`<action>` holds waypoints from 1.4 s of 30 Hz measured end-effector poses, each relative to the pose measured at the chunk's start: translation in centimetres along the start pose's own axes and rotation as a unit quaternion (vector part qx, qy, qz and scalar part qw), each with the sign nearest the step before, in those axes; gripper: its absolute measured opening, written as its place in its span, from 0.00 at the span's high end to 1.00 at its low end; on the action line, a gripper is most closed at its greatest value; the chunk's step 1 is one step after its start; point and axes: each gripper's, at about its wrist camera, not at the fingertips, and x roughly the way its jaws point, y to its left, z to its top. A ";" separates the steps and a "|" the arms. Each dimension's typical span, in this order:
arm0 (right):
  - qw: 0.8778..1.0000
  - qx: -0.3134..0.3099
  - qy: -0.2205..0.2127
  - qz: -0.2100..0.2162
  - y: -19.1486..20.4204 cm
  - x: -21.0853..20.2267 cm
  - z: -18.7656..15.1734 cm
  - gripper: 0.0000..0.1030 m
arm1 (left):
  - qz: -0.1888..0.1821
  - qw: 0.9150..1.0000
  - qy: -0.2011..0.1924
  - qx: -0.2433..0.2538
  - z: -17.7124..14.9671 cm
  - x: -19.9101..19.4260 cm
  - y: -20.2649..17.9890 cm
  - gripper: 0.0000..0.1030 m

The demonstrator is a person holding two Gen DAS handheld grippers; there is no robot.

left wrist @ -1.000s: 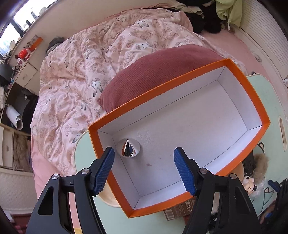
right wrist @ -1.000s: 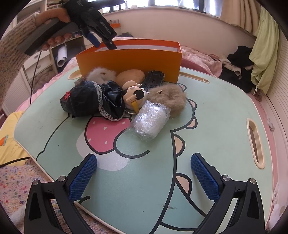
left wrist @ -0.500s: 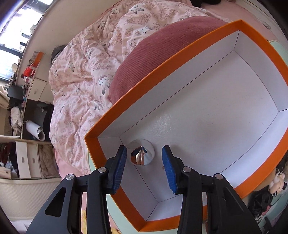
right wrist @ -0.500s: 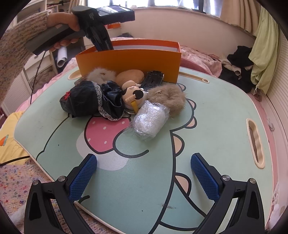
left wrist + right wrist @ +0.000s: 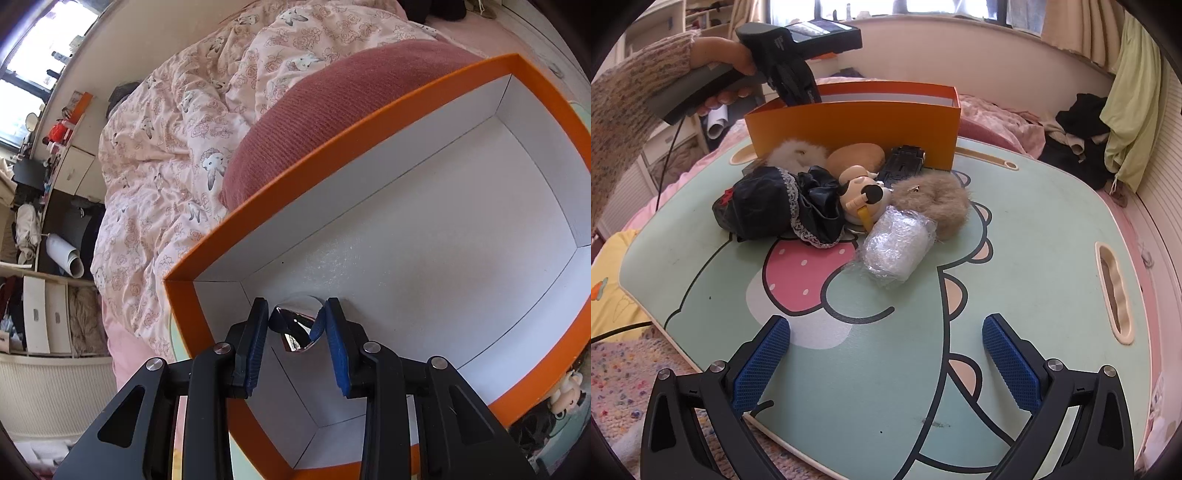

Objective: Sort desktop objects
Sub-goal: 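Close the left gripper on the silver metal cup, then lift the silver cup out and set it on the table, open left gripper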

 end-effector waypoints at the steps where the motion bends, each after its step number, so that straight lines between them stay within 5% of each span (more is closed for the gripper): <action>1: 1.000 0.000 0.000 0.000 0.0 0.0 0.0 0.00 | -0.003 1.000 -0.013 -0.005 0.1 -0.7 0.3 0.68; 9: 1.000 0.000 0.000 -0.001 -0.1 0.0 0.0 0.00 | -0.104 0.985 -0.135 0.008 -5.0 -10.7 1.0 0.68; 15: 1.000 0.000 0.000 -0.001 -0.1 0.0 -0.1 0.00 | -0.165 0.972 -0.164 0.026 -13.2 -10.9 -1.5 0.68; 20: 1.000 0.001 0.000 -0.001 -0.2 0.1 0.0 0.00 | -0.125 0.980 -0.154 -0.012 -16.7 -7.5 -2.1 0.68; 27: 1.000 0.002 -0.001 -0.002 -0.4 0.1 0.0 0.00 | -0.186 0.962 -0.178 -0.092 -16.7 -5.5 -0.8 0.63; 31: 1.000 0.002 -0.001 -0.002 -0.5 0.1 -0.1 0.00 | -0.152 0.961 -0.210 -0.101 -17.3 -6.8 -1.7 0.31; 42: 1.000 0.002 -0.001 -0.002 -0.5 0.1 -0.1 0.00 | -0.108 0.948 -0.247 -0.169 -23.3 -7.7 -4.7 0.19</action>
